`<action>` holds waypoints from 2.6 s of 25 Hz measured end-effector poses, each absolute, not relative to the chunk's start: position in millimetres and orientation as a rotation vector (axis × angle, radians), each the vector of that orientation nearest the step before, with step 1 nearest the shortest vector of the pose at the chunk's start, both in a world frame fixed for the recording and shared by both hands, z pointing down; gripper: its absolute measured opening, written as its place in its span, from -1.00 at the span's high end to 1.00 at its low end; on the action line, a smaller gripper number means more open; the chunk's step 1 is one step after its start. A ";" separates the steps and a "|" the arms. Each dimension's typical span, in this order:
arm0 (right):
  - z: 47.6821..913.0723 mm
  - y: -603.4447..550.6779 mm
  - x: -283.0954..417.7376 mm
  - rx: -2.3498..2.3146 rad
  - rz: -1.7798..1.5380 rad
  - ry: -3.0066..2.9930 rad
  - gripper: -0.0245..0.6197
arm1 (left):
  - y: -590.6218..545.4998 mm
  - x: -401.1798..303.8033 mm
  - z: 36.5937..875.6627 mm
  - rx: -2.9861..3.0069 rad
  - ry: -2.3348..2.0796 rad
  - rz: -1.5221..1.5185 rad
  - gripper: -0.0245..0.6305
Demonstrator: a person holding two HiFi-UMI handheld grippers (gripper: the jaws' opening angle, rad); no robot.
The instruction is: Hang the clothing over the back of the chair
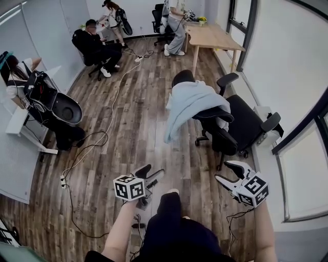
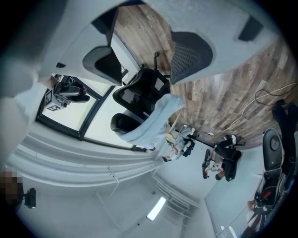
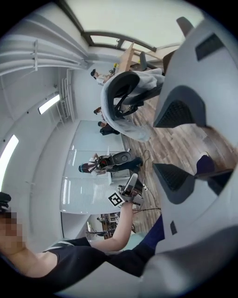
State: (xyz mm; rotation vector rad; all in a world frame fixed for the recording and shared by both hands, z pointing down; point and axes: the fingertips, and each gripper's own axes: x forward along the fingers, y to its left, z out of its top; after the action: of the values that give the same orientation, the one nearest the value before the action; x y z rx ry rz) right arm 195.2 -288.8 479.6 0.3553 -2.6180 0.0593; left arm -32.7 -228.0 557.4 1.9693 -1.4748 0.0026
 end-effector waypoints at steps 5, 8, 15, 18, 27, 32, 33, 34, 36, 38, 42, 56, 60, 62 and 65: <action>474.1 -283.7 199.9 0.563 0.175 -2.669 0.23 | -234.2 12.7 532.8 2.097 -1.401 0.001 0.01; 461.2 -282.9 206.9 0.720 0.265 -2.724 0.23 | -240.2 37.7 514.7 2.186 -1.377 0.009 0.01; 445.6 -264.1 229.6 1.028 0.348 -2.732 0.23 | -243.2 85.8 481.8 2.322 -1.353 -0.005 0.01; 448.1 -250.6 242.0 1.111 0.345 -2.700 0.23 | -240.5 98.9 473.9 2.369 -1.370 0.026 0.01; 459.6 -231.8 264.3 1.335 0.497 -2.701 0.23 | -228.1 107.3 470.7 2.386 -1.383 0.028 0.01; 453.4 -225.2 261.2 1.395 0.512 -2.742 0.24 | -223.1 104.0 469.3 2.382 -1.370 0.021 0.06; 450.6 -224.2 260.5 1.396 0.524 -2.761 0.24 | -222.2 104.3 467.4 2.387 -1.366 0.016 0.11; 448.0 -223.9 260.2 1.399 0.532 -2.776 0.25 | -221.6 104.9 465.3 2.395 -1.365 0.011 0.17; 445.1 -224.5 261.3 1.421 0.523 -2.781 0.36 | -221.0 104.8 462.4 2.411 -1.380 0.013 0.36; 444.6 -224.3 262.6 1.444 0.488 -2.764 0.51 | -220.0 102.3 461.7 2.416 -1.419 0.032 0.63; 446.3 -223.2 262.1 1.472 0.427 -2.712 0.91 | -217.8 96.9 461.4 2.423 -1.468 0.088 0.88; 465.7 -215.6 257.1 1.408 0.435 -2.632 0.92 | -204.2 88.6 474.9 2.387 -1.515 0.157 0.91; 465.3 -214.9 254.8 1.398 0.440 -2.633 0.92 | -201.6 86.6 475.9 2.376 -1.521 0.152 0.91; 465.6 -215.7 255.1 1.397 0.443 -2.632 0.92 | -202.0 86.6 476.4 2.371 -1.520 0.151 0.91; 467.3 -216.7 257.0 1.391 0.440 -2.633 0.92 | -202.5 90.2 479.0 2.369 -1.515 0.149 0.91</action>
State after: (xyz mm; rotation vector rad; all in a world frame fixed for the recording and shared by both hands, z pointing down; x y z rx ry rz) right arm 257.0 -216.7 467.3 1.3909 -2.6331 0.4396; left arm 90.2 -202.5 479.0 2.3686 -1.5147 0.1494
